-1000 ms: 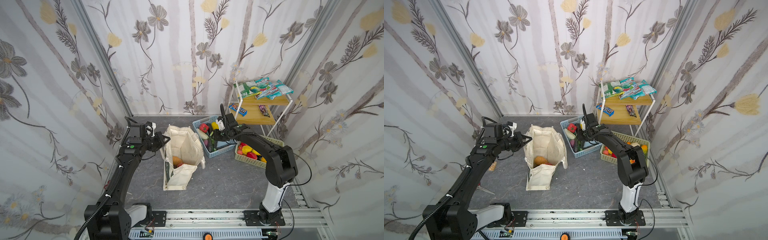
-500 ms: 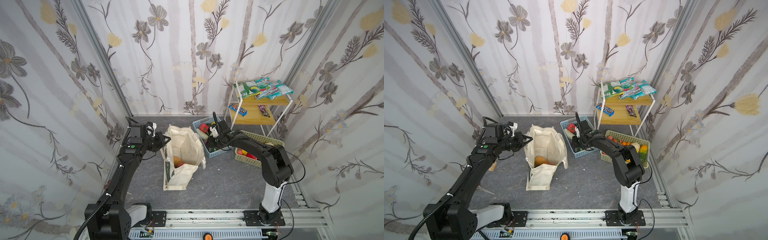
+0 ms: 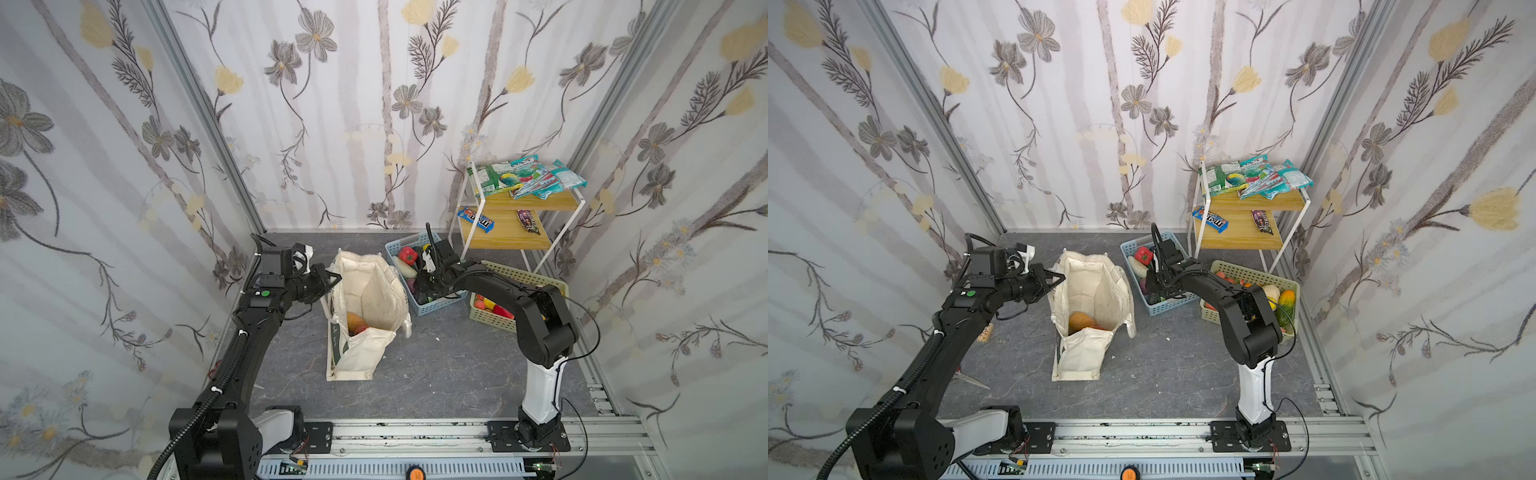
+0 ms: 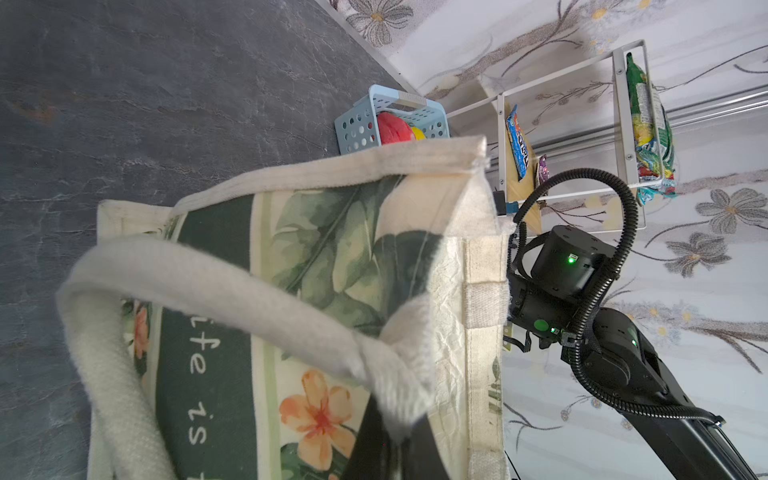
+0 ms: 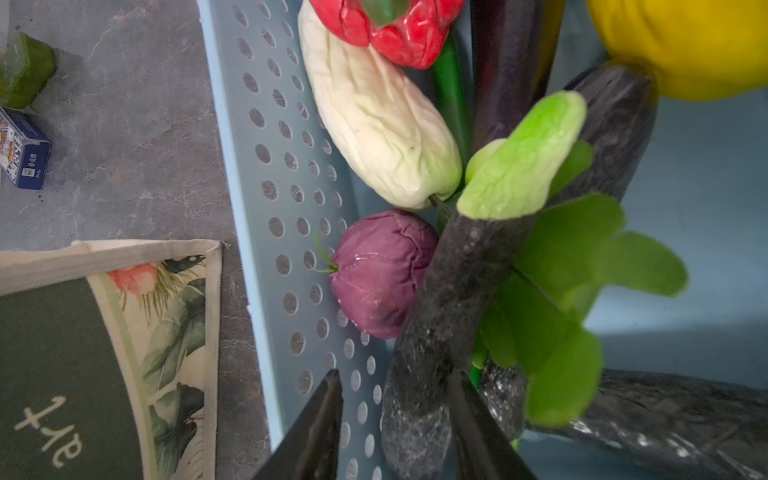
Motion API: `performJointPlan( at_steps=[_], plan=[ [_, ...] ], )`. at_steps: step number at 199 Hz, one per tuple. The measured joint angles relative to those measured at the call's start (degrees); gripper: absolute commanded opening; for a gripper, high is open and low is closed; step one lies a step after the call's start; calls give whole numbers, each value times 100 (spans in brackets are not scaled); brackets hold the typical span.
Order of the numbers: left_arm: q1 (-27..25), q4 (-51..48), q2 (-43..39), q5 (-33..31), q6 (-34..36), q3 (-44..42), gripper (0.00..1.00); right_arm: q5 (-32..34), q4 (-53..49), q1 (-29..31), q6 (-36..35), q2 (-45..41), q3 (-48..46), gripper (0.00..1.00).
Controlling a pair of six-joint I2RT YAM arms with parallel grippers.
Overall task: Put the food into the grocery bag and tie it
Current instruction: 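Close the right gripper on the green-tipped dark eggplant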
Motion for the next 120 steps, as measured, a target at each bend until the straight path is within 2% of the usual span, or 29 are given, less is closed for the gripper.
performJointPlan(
  at_steps=[120],
  plan=[
    [2,0,11,-24,2,2,0,140,-175,-151,107,234,245,44]
  ],
)
